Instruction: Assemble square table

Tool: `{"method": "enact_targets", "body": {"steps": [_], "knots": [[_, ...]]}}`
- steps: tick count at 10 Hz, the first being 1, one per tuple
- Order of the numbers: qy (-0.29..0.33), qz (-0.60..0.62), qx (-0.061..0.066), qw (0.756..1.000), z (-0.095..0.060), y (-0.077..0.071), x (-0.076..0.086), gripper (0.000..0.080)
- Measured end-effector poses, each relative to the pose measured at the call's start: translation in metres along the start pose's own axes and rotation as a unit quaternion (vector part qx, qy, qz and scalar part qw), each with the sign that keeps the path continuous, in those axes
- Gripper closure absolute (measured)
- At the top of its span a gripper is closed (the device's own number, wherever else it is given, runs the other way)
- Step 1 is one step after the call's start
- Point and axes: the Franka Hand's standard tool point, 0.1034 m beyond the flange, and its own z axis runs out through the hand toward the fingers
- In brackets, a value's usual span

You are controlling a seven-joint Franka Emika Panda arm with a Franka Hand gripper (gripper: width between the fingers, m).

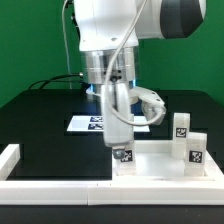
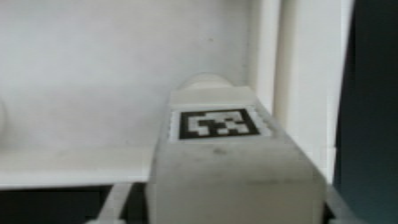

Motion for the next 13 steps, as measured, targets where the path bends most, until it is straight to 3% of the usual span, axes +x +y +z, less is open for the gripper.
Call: {"method": "enact_targets", "body": {"steps": [3, 6, 7, 8, 13], "knots": [[0.005, 0.099, 0.008, 0.995, 0.001, 0.0, -0.002, 0.0509], [0.01, 0.064, 0.01, 0.998, 0.001, -0.001, -0.005, 0.0508], [0.013, 0.008, 0.008, 1.0, 0.002, -0.001, -0.011, 0.0291], [0.016, -0.074, 0.007, 0.997, 0.002, -0.001, -0.016, 0.0194], [0.019, -0.259, 0.003, 0.966, 0.002, 0.0, -0.016, 0.0151]]}}
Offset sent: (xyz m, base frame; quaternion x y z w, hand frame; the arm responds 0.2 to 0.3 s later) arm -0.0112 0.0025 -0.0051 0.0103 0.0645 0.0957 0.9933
